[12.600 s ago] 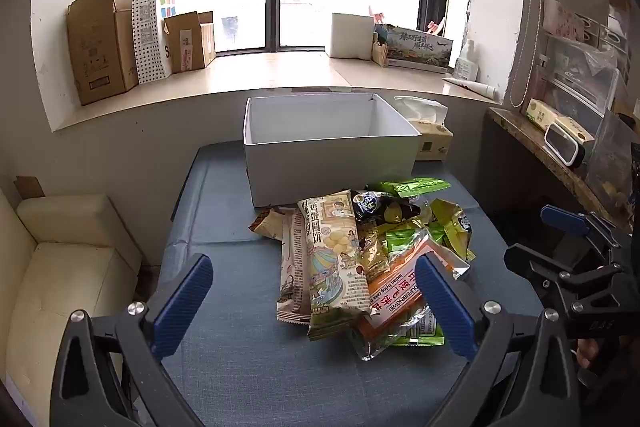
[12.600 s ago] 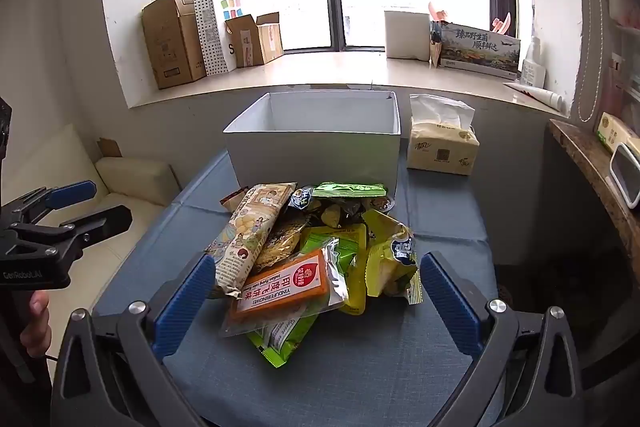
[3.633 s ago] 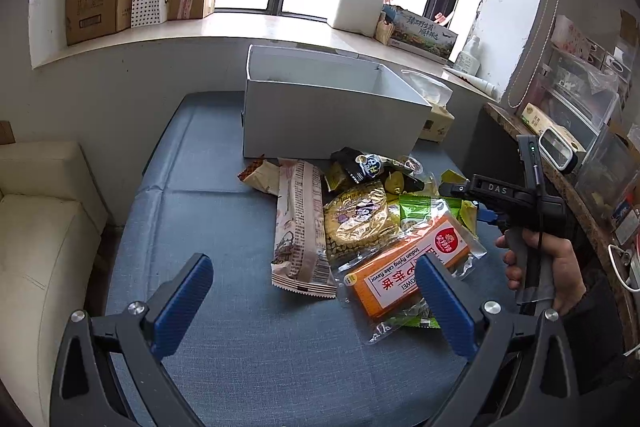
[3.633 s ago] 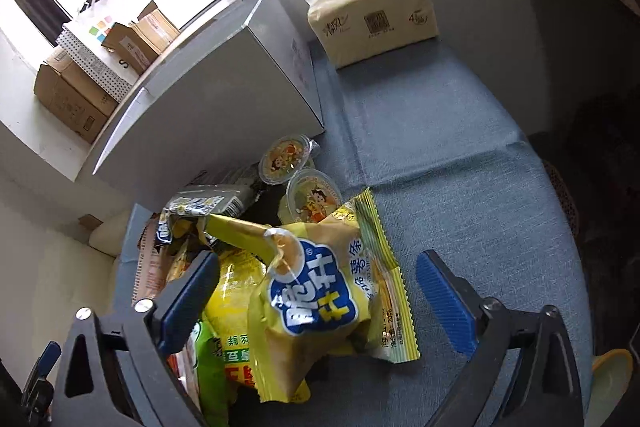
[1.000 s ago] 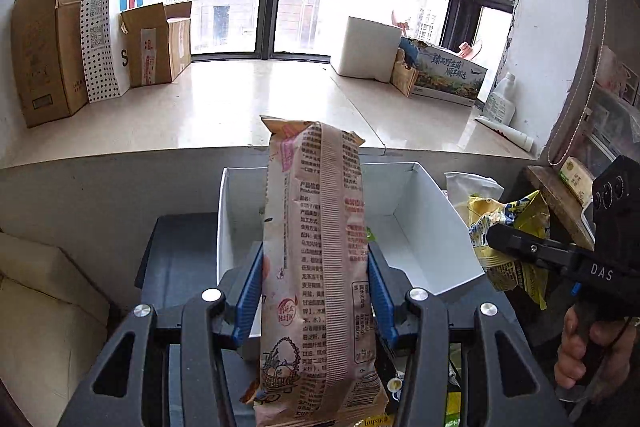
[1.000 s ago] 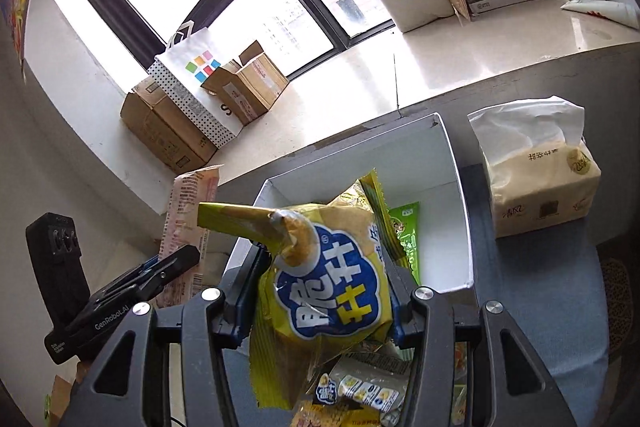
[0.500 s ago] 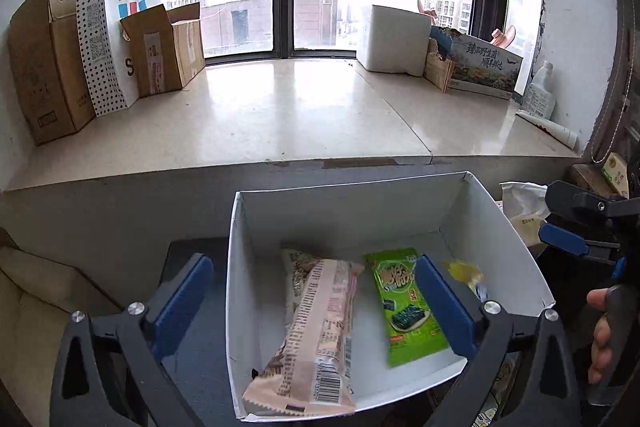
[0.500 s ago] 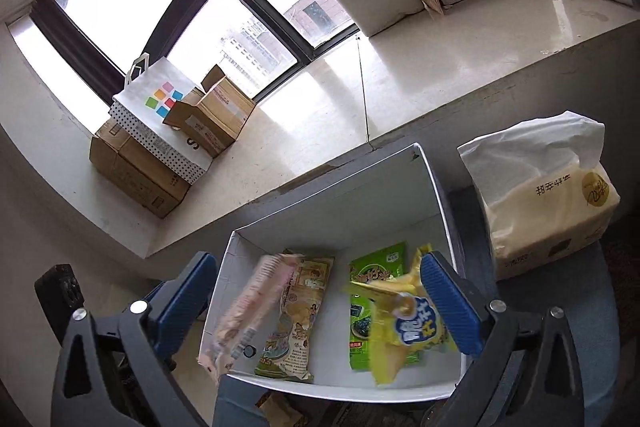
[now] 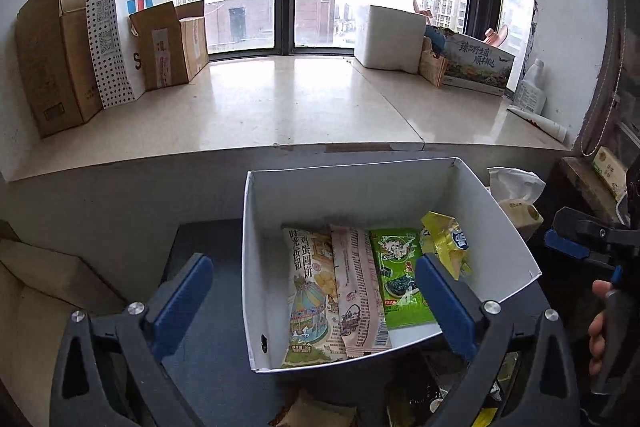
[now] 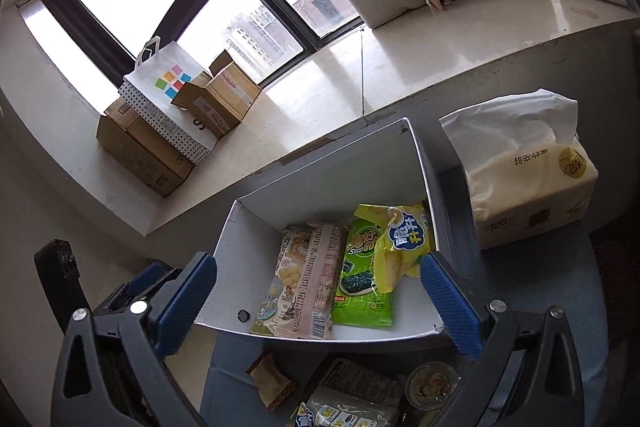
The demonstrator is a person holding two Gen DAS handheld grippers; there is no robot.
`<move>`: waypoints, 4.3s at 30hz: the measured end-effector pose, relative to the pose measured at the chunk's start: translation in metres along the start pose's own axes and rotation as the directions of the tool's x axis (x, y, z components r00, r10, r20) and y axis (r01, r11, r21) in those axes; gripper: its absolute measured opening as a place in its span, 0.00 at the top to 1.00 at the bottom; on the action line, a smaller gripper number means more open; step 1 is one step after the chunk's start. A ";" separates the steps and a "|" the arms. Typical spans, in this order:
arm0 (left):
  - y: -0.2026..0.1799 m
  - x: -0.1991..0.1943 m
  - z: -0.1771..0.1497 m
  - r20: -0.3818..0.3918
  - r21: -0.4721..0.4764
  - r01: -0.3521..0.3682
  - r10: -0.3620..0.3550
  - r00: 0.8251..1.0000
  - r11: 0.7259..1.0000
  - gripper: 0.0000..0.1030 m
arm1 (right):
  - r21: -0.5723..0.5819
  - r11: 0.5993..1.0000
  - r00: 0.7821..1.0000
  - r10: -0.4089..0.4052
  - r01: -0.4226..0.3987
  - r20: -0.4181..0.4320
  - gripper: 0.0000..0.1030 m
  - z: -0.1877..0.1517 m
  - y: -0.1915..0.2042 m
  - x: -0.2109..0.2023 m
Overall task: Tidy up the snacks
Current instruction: 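Grasp the white-and-black chip bag with the right tool, then grasp the yellow-brown snack packet with the left tool while the right tool carries its bag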
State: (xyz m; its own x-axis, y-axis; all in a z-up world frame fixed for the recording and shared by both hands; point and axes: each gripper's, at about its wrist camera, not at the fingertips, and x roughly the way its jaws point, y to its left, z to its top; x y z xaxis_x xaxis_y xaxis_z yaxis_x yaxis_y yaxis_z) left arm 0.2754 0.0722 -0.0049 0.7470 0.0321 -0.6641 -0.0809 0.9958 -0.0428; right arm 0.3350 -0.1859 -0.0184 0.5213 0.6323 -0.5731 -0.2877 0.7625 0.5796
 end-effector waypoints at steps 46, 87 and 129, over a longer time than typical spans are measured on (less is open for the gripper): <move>-0.033 -0.144 -0.213 -0.057 -0.033 0.206 -0.207 0.977 0.978 0.00 | -0.567 0.804 0.893 -0.374 0.178 -0.251 0.00 -0.140 0.049 0.063; -0.080 -0.001 -0.144 -0.250 0.014 0.149 -0.141 0.958 0.989 0.00 | -0.298 0.954 0.999 -0.020 0.027 0.026 0.58 -0.176 0.024 -0.155; -0.034 -0.123 -0.107 0.041 -0.014 0.215 -0.214 0.976 0.977 0.58 | -0.190 0.979 0.997 0.079 -0.075 0.016 0.58 -0.173 0.013 -0.128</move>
State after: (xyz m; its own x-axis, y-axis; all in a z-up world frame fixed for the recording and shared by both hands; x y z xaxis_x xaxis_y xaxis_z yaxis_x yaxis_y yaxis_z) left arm 0.1161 0.0256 -0.0016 0.7732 -0.1783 -0.6086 0.0722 0.9782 -0.1949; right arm 0.1252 -0.2332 -0.0379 0.5094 0.6885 -0.5162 -0.4734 0.7252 0.5000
